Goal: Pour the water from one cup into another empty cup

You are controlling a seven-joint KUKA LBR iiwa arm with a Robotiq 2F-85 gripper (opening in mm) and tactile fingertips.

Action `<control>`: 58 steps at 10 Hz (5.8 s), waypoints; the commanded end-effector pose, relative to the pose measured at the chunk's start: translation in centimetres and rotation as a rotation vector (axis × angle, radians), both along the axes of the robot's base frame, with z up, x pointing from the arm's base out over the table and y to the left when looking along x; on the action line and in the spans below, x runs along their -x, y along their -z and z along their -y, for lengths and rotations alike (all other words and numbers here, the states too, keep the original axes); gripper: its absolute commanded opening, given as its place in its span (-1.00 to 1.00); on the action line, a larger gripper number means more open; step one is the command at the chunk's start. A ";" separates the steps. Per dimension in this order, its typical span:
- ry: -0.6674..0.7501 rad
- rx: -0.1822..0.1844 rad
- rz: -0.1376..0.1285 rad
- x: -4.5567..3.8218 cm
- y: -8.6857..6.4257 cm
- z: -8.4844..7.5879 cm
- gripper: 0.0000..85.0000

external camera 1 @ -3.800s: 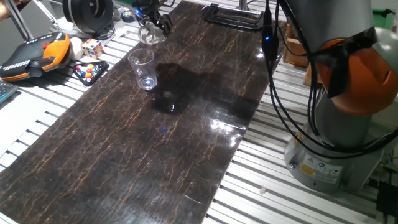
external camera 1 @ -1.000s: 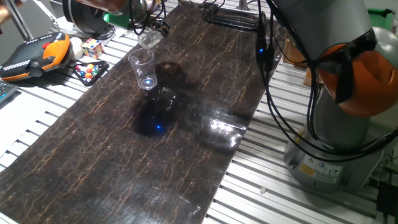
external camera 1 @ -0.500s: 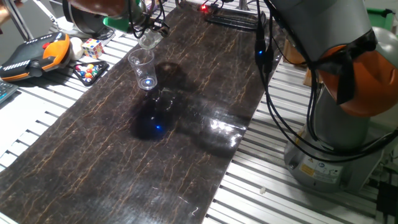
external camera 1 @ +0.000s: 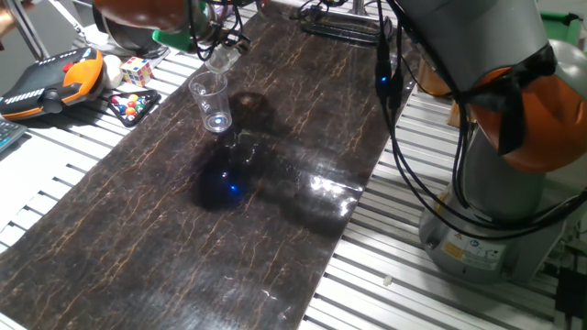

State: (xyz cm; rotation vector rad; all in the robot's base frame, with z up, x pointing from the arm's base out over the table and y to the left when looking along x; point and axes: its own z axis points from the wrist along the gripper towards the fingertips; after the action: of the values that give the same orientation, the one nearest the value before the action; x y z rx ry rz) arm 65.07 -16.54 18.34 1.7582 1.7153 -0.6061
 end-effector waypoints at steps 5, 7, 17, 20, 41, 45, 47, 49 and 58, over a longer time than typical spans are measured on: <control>-0.012 0.040 0.007 0.09 -0.1 0.0 -0.98; -0.013 0.047 0.008 0.15 -0.2 0.0 -0.98; -0.017 0.035 0.006 0.25 -0.2 -0.1 -0.98; -0.004 0.004 -0.007 0.25 -0.2 -0.1 -0.98; 0.065 0.163 -0.013 0.64 -0.7 -0.4 -0.98; 0.068 0.163 -0.018 0.81 -0.7 -0.6 -0.98; 0.068 0.163 -0.020 0.82 -0.7 -0.7 -0.98; 0.060 0.156 -0.028 0.96 -1.0 -0.5 -0.98; 0.065 0.081 -0.034 0.93 -0.8 -0.6 -0.98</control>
State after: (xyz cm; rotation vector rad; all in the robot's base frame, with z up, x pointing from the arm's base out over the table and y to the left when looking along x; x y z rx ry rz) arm 64.15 -15.91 19.19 1.7605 1.6394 -0.7264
